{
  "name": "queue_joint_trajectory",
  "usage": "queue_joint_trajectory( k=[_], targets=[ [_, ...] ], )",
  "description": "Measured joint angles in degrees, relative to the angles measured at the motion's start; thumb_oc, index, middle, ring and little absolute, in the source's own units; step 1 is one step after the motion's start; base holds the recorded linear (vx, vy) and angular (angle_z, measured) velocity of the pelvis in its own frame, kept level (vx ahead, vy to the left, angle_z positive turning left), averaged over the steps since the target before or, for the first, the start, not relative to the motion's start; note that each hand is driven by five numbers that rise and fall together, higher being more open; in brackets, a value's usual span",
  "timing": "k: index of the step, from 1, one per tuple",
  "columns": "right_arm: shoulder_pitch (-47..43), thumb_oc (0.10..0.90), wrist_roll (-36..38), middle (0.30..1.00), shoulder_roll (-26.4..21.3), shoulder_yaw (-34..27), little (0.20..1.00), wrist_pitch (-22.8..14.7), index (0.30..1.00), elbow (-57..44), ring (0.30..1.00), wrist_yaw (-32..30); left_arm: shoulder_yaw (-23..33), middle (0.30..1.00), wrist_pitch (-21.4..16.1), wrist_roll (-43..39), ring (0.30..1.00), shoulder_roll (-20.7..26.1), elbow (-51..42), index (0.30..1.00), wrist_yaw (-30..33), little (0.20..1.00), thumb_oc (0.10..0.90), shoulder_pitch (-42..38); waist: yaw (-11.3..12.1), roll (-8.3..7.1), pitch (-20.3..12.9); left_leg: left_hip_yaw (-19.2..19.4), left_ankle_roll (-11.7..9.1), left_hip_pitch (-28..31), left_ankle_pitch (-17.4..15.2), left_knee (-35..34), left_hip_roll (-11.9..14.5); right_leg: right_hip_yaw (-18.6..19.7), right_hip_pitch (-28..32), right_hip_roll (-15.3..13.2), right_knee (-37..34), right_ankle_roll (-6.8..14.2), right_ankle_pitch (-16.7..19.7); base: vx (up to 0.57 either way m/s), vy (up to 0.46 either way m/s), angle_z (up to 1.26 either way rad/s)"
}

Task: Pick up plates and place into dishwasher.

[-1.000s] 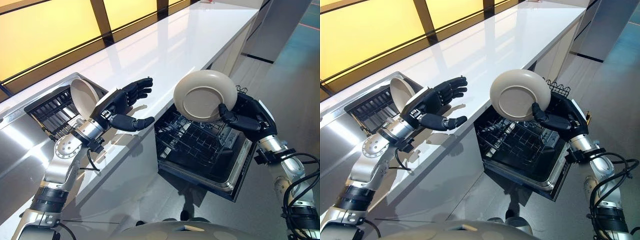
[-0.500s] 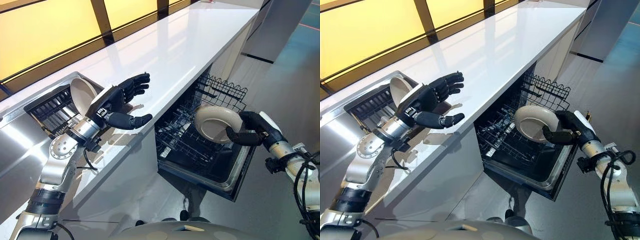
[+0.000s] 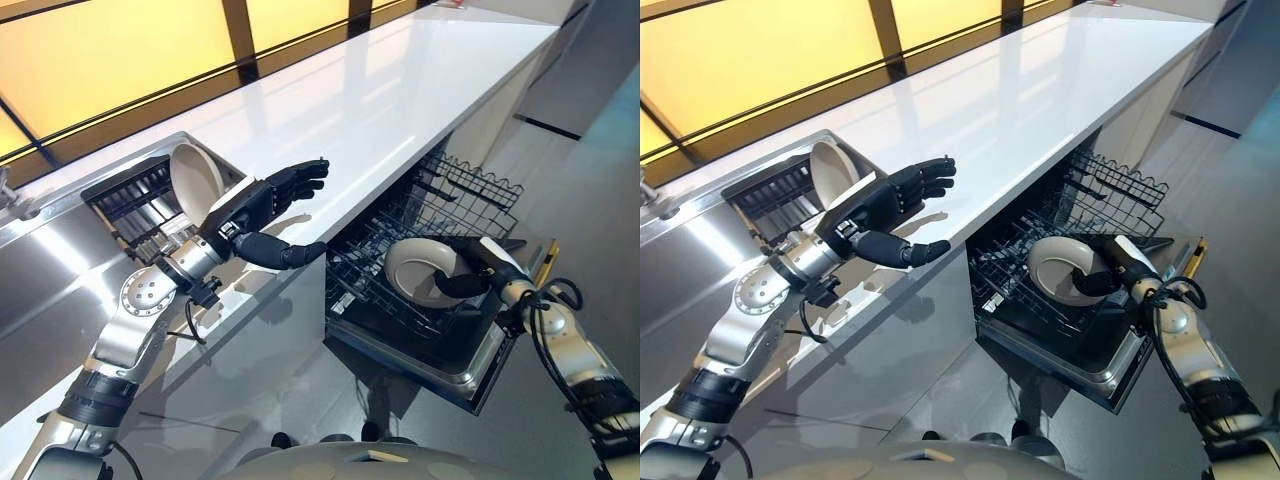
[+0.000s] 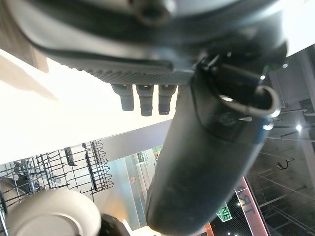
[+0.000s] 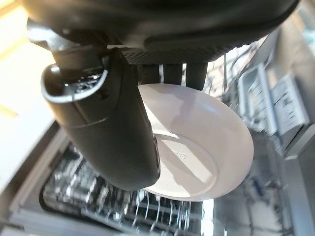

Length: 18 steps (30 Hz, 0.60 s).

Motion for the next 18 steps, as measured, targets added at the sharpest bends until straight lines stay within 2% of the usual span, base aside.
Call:
queue_joint_trajectory(
  k=[3, 7, 18],
  targets=[
    [-2.88, 0.1, 0.3, 0.3, 1.07, 3.94, 0.2, 1.43, 0.3, 4.46, 0.3, -0.97, -0.62, 0.9, 0.06, -0.5, 0.9, 0.21, 0.03, 0.9, -0.03, 0.9, 0.8, -0.72, 0.9, 0.1, 0.19, -1.15, 0.01, 0.08, 0.04, -0.01, -0.07, -1.12, 0.67, -0.1, -0.01, 0.1, -0.12, 0.03, -0.02, 0.17],
    [-6.12, 0.1, 2.51, 0.3, 2.56, 6.28, 0.2, 3.15, 0.3, 8.49, 0.3, -2.12, -0.91, 0.9, 0.65, -1.53, 0.9, 0.23, 0.02, 0.9, -0.24, 0.9, 0.8, -1.89, 2.22, 0.27, 0.34, -1.44, 0.11, 0.03, 0.12, -0.01, -0.21, -1.48, 0.79, -0.24, -0.01, 0.16, -0.16, 0.01, -0.015, 0.05],
    [-12.72, 0.1, 2.58, 0.3, 5.5, 10.22, 0.2, 7.96, 0.3, 10.75, 0.3, -3.5, -3.6, 0.9, 1.05, -2.26, 0.9, 0.22, 0.04, 0.9, -1.39, 0.9, 0.8, -4.77, 2.81, 0.54, 0.5, -2.25, 0.1, -0.02, 0.38, -0.01, -0.25, -2.47, 1.15, -0.32, -0.01, 0.17, -0.17, 0.0, -0.003, 0.03]
  ],
)
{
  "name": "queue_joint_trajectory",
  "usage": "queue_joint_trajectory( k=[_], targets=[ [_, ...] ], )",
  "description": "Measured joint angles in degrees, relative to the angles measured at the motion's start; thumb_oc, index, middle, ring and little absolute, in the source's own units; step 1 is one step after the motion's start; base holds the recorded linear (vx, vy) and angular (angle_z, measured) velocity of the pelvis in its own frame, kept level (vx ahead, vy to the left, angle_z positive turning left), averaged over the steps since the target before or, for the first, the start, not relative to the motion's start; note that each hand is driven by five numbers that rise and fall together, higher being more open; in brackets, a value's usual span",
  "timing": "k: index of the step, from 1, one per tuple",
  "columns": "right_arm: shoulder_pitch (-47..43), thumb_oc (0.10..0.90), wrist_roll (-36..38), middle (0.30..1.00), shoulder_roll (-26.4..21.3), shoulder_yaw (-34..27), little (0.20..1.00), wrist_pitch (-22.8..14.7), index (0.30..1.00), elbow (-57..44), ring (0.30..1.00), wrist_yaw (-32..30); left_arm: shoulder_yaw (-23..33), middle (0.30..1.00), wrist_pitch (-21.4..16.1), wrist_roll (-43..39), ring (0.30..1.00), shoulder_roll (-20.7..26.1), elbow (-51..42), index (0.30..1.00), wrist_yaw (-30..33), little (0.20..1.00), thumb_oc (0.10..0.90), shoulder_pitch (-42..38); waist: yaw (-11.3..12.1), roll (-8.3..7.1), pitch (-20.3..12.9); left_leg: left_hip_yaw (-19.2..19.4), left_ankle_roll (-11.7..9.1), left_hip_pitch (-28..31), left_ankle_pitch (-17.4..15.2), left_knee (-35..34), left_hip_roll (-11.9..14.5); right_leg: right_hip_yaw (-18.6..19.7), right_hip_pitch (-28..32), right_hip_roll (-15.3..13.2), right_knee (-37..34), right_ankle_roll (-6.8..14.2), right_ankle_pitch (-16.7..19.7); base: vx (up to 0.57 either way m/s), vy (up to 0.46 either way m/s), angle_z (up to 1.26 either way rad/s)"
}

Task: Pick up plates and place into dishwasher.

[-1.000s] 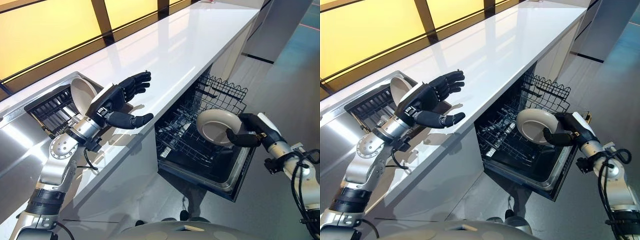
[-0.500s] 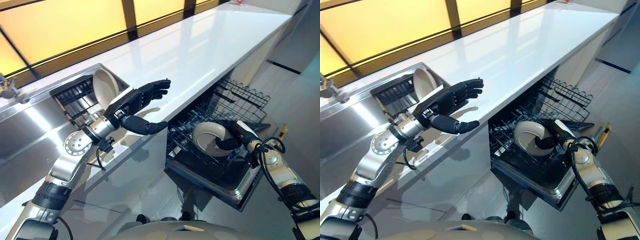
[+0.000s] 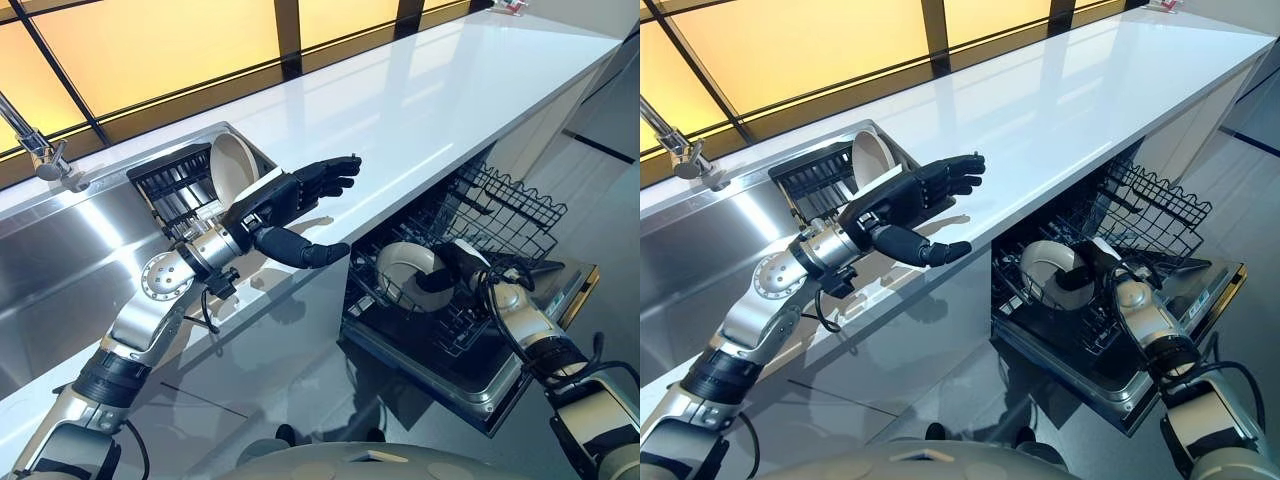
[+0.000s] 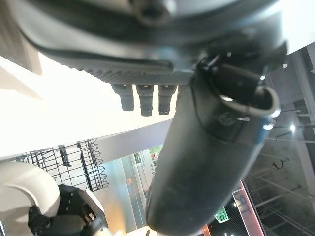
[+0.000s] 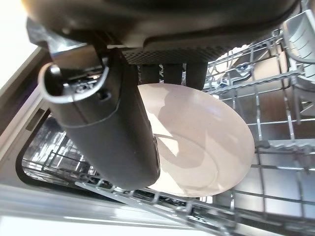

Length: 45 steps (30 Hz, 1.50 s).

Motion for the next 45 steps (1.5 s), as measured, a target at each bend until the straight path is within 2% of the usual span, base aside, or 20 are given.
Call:
queue_joint_trajectory(
  k=[4, 18, 19, 25, 34, 45],
  targets=[
    [-1.39, 0.1, 0.58, 0.3, 1.34, 0.34, 0.2, 1.52, 0.3, 1.99, 0.3, -0.78, -0.66, 0.9, 0.09, -0.03, 0.9, 0.0, 0.0, 0.9, -0.09, 0.9, 0.8, -1.17, 0.29, 0.02, -0.01, -0.17, 0.01, 0.03, 0.03, 0.0, -0.01, -0.08, 0.13, -0.01, 0.0, 0.0, 0.0, 0.01, 0.004, 0.0],
    [-1.98, 0.1, 6.48, 0.3, 3.67, 0.35, 0.2, 1.3, 0.3, 1.44, 0.3, -3.25, -1.48, 0.9, 0.1, -0.39, 0.9, -0.15, 0.05, 0.9, -1.41, 0.9, 0.8, -1.22, 0.6, 0.16, -0.06, -0.63, 0.0, 0.09, 0.45, 0.01, -0.02, -0.25, 0.45, -0.01, 0.01, -0.02, 0.01, 0.0, 0.002, 0.01],
    [-2.23, 0.8, 6.48, 0.9, 3.69, 0.36, 0.9, 1.3, 0.9, 1.3, 0.9, -3.0, -1.47, 0.9, 0.1, -0.54, 0.9, -0.13, 0.06, 0.9, -1.67, 0.9, 0.8, -1.23, 0.6, 0.17, -0.07, -0.64, 0.0, 0.07, 0.46, 0.01, -0.01, -0.23, 0.42, 0.0, 0.01, -0.02, 0.01, 0.04, 0.013, 0.01],
    [-2.31, 0.8, 7.47, 0.9, 4.16, 0.57, 0.9, 1.46, 0.9, -0.3, 0.9, 1.05, -1.46, 0.9, 0.09, -0.71, 0.9, -0.08, 0.06, 0.9, -2.37, 0.9, 0.8, -1.24, 0.45, 0.36, -0.14, -0.6, 0.0, 0.07, 0.46, 0.0, -0.02, -0.18, 0.4, -0.01, 0.01, -0.03, 0.0, 0.01, 0.002, 0.0],
    [-2.02, 0.8, 8.55, 0.9, 4.56, 0.38, 0.9, 1.74, 0.9, -3.28, 0.9, 0.99, -1.43, 0.9, 0.09, -1.65, 0.9, -0.08, 0.05, 0.9, -2.33, 0.9, 0.8, -1.25, -0.01, 0.53, -0.16, -0.47, 0.04, 0.1, 0.49, 0.01, -0.06, -0.03, 0.36, -0.05, 0.22, -0.04, 0.01, -0.01, -0.001, 0.0],
    [8.8, 0.8, 6.16, 0.9, 3.46, -6.16, 0.9, 1.63, 0.9, -16.29, 0.9, 0.42, 0.22, 0.9, -0.18, -1.49, 0.9, 0.29, -0.13, 0.9, -2.36, 0.9, 0.8, -0.87, -1.53, 0.51, -0.15, 0.63, 0.11, 0.01, 0.39, -0.12, -0.02, 1.4, -0.28, 0.02, 0.25, -0.03, 0.02, -0.01, -0.001, -0.05]
  ],
)
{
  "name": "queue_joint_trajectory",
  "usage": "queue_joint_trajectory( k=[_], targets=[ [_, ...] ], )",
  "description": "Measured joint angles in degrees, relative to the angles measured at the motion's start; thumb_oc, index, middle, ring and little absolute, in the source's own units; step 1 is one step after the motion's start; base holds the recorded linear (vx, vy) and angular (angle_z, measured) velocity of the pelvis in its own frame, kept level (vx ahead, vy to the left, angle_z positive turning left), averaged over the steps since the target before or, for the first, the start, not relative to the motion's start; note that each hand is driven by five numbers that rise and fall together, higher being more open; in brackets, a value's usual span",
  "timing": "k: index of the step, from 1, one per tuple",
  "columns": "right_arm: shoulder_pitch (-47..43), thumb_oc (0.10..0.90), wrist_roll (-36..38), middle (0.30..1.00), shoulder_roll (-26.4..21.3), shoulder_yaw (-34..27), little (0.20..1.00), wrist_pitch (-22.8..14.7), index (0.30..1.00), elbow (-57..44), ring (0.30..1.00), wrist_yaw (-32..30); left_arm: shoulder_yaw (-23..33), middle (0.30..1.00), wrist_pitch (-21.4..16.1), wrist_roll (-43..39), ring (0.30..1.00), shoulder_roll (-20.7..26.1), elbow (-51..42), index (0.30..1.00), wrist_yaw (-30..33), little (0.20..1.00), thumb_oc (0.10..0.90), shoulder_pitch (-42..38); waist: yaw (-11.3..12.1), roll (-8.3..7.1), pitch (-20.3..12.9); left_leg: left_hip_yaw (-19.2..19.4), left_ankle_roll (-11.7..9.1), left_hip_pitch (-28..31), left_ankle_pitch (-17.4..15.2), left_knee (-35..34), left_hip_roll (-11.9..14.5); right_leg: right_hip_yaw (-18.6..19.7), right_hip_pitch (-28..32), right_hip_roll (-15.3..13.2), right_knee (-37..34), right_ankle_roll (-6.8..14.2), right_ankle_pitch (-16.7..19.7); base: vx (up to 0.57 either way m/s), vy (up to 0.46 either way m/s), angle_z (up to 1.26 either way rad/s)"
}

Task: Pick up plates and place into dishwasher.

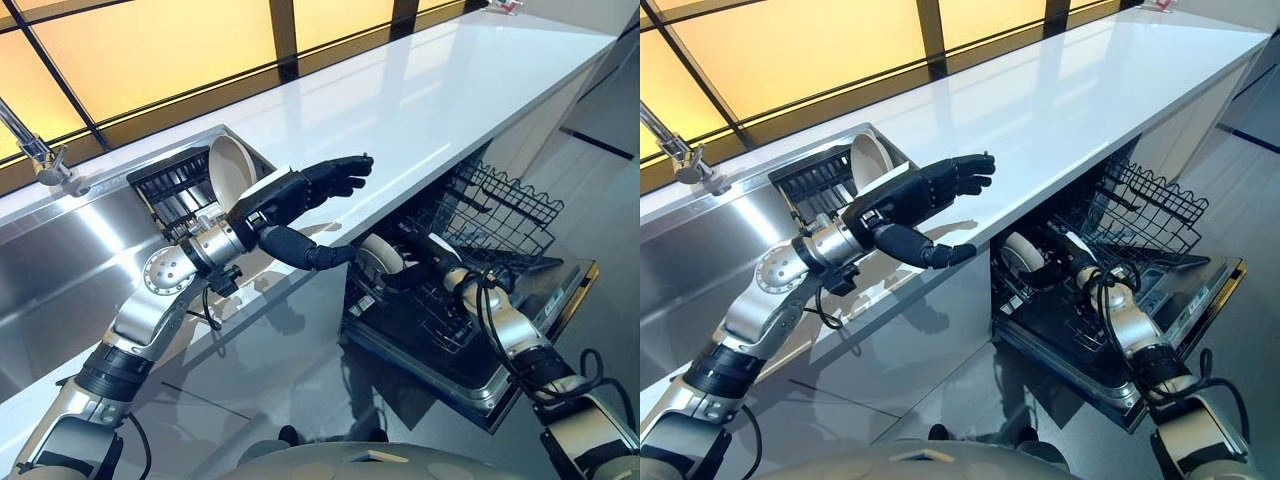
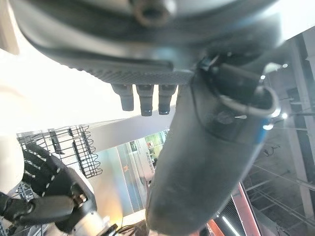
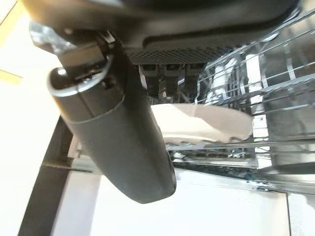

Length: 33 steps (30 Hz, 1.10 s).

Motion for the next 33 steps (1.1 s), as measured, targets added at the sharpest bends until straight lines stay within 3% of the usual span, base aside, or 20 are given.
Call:
queue_joint_trajectory(
  k=[5, 10, 17, 19, 20, 23, 25, 29, 33],
  targets=[
    [7.91, 0.8, 0.0, 0.9, -1.01, -6.2, 0.9, -0.69, 0.9, -9.4, 0.9, 0.68, 6.12, 0.9, -0.15, -0.11, 0.9, 1.49, -2.99, 0.9, -0.66, 0.9, 0.8, 3.48, -1.88, -0.02, 0.02, 0.4, 0.02, -0.04, -0.28, -0.08, 0.03, 0.37, -0.22, 0.01, -0.01, 0.01, 0.0, 0.0, 0.006, -0.05],
    [16.29, 0.8, -4.75, 0.9, -1.67, -13.78, 0.9, -5.12, 0.9, -18.74, 0.9, -2.92, 16.53, 0.9, -1.79, -0.1, 0.9, 3.1, -9.89, 0.9, 0.79, 0.9, 0.8, 6.8, -2.56, 0.12, 0.12, 0.84, -0.02, 0.01, -0.62, -0.07, 0.06, 0.7, -0.35, 0.05, 0.0, 0.03, -0.02, 0.0, 0.003, -0.03],
    [21.21, 0.8, -8.01, 0.9, -1.66, -22.35, 0.9, -9.83, 0.9, -23.63, 0.9, -5.24, 28.69, 0.9, -4.22, 6.35, 0.9, 8.62, -10.72, 0.9, 14.74, 0.9, 0.8, 11.61, -2.95, 0.49, 0.12, 1.76, -0.09, -0.2, -0.85, -0.11, 0.16, 1.58, -1.0, 0.16, 0.01, 0.29, -0.19, -0.01, 0.008, -0.07],
    [22.54, 0.8, -7.98, 0.9, -1.77, -23.17, 0.9, -9.73, 0.9, -22.99, 0.9, -4.7, 31.91, 0.9, -6.05, 10.73, 0.9, 10.14, -10.14, 0.9, 21.23, 0.9, 0.8, 12.37, -3.16, 0.49, 0.11, 1.7, -0.1, -0.32, -0.85, -0.05, 0.17, 1.49, -1.07, 0.17, 0.01, 0.05, -0.02, 0.0, 0.0, 0.0],
    [22.64, 0.8, -7.95, 0.9, -1.82, -22.91, 0.9, -9.61, 0.9, -21.94, 0.9, -3.97, 34.19, 0.9, -7.42, 16.6, 0.9, 12.53, -9.34, 0.9, 26.67, 0.9, 0.8, 12.34, -3.39, 0.5, 0.11, 1.7, -0.1, -0.42, -0.84, 0.01, 0.17, 1.44, -1.16, 0.16, 0.01, 0.03, -0.01, 0.0, 0.0, 0.0],
    [22.72, 0.8, -7.6, 0.9, -1.9, -21.93, 0.9, -9.06, 0.9, -20.98, 0.9, -3.95, 35.39, 0.9, -7.88, 28.45, 0.9, 20.5, -7.28, 0.9, 37.66, 0.9, 0.8, 10.97, -3.45, 0.69, 0.0, 1.69, -0.11, -0.44, -0.84, 0.1, 0.15, 1.17, -1.15, 0.11, 0.02, 0.02, -0.01, 0.0, 0.0, 0.0],
    [22.41, 0.8, -6.52, 0.9, -3.07, -19.93, 0.9, -9.06, 0.9, -20.12, 0.9, -4.27, 35.07, 0.9, -7.86, 33.32, 0.9, 26.35, -4.52, 0.9, 41.66, 0.9, 0.8, 8.87, -3.44, 0.9, -0.17, 1.71, -0.11, -0.5, -0.83, 0.1, 0.14, 1.0, -1.14, 0.09, 0.02, 0.03, -0.01, -0.01, -0.004, 0.02],
    [22.39, 0.8, -6.07, 0.9, -4.41, -17.62, 0.9, -9.09, 0.9, -19.64, 0.9, -4.55, 34.34, 0.9, -6.05, 37.33, 0.9, 29.25, -3.21, 0.9, 45.36, 0.9, 0.8, 4.99, -3.52, 1.67, -0.67, 1.66, -0.12, -0.68, -0.77, 0.13, 0.08, 0.54, -1.17, 0.04, 0.03, 0.04, -0.02, 0.0, -0.005, 0.05],
    [21.72, 0.8, -1.9, 0.9, -7.04, -15.91, 0.9, -9.31, 0.9, -18.44, 0.9, -4.94, 28.15, 0.9, -4.88, 42.81, 0.9, 37.37, -0.68, 0.9, 46.41, 0.9, 0.8, 0.61, -3.68, 1.95, -0.98, 1.63, -0.11, -0.72, -0.63, 0.13, 0.05, 0.36, -1.13, 0.01, 0.05, 0.03, 0.0, 0.01, 0.001, 0.02]
  ],
)
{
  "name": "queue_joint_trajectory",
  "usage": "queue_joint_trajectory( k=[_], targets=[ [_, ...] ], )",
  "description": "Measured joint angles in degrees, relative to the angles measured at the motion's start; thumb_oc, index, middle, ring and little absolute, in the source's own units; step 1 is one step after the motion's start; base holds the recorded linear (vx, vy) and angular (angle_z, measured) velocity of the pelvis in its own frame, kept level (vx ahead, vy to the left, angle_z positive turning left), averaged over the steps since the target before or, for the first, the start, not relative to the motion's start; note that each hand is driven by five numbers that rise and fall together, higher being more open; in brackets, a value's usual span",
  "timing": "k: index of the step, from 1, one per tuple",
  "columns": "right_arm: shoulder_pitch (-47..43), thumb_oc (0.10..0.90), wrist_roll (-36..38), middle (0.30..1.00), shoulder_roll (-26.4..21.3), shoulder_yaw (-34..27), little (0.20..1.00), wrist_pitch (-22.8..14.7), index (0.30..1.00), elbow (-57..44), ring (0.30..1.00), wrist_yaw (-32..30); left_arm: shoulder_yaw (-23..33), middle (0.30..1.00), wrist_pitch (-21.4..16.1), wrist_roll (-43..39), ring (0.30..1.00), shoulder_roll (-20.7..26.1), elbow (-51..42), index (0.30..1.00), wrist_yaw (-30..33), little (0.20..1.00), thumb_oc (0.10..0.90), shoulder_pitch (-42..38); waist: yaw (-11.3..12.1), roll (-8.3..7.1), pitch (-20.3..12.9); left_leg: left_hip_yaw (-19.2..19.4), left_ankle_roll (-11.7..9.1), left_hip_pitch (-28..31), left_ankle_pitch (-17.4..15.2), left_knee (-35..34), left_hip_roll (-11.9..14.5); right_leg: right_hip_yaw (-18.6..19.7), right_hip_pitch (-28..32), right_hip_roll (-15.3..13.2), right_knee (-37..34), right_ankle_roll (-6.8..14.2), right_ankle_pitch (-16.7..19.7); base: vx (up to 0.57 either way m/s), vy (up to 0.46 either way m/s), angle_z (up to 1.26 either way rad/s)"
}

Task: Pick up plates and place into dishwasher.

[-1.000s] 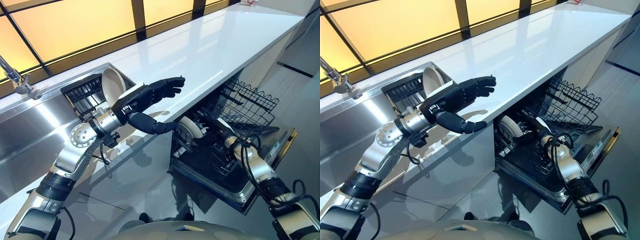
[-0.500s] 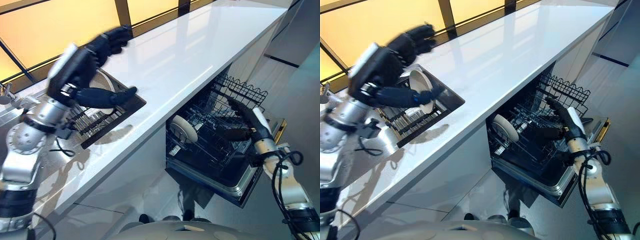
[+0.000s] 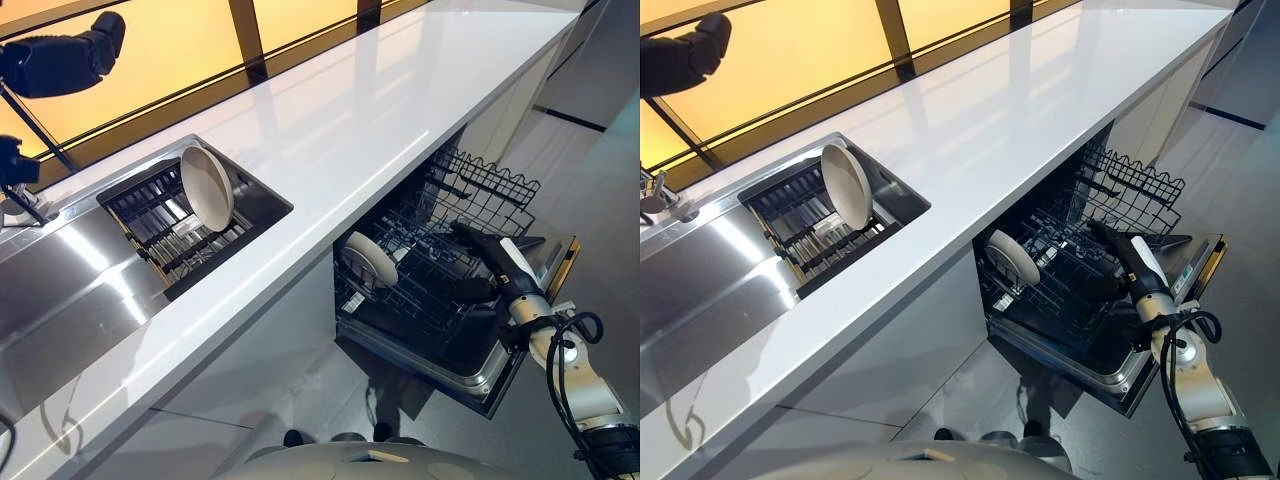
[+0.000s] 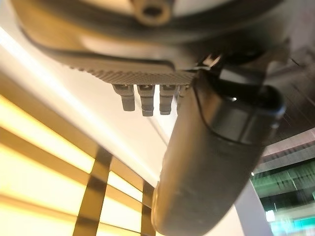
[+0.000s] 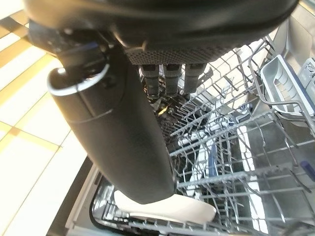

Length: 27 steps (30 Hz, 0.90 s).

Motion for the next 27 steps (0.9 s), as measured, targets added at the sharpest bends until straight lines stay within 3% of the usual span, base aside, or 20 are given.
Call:
queue_joint_trajectory(
  k=[6, 14, 27],
  targets=[
    [-1.58, 0.8, 3.08, 0.9, -1.51, 0.04, 0.9, -1.27, 0.9, -0.08, 0.9, -0.47, -10.47, 0.9, -0.13, -0.33, 0.9, 1.71, 4.95, 0.9, -6.64, 0.9, 0.8, -3.14, -1.3, 1.58, -1.43, 0.13, -0.06, 0.03, -0.06, -0.16, 0.08, 0.15, -0.1, 0.09, -0.01, 0.02, -0.01, 0.01, 0.002, 0.0],
    [-1.63, 0.8, 3.18, 0.9, -3.76, -0.1, 0.9, -3.78, 0.9, -1.49, 0.9, 0.17, -20.32, 0.9, -3.14, -0.01, 0.9, 1.69, 14.82, 0.9, -15.08, 0.9, 0.8, -3.6, -3.46, 1.63, -1.48, 1.23, -0.12, 0.0, -0.14, -0.17, 0.14, 1.61, -0.92, 0.25, -0.01, 0.01, 0.02, 0.01, 0.026, -0.1],
    [-1.39, 0.8, 3.26, 0.9, -6.34, -1.15, 0.9, -4.48, 0.9, -1.58, 0.9, 2.47, -25.63, 0.9, -3.8, 7.81, 0.9, 1.69, 30.15, 0.9, -20.68, 0.9, 0.8, -5.96, -5.07, 1.03, -1.04, 3.07, -0.27, -0.01, -0.64, -0.12, 0.43, 3.26, -1.84, 0.6, 0.0, -0.16, 0.15, 0.0, 0.016, -0.07]
  ],
)
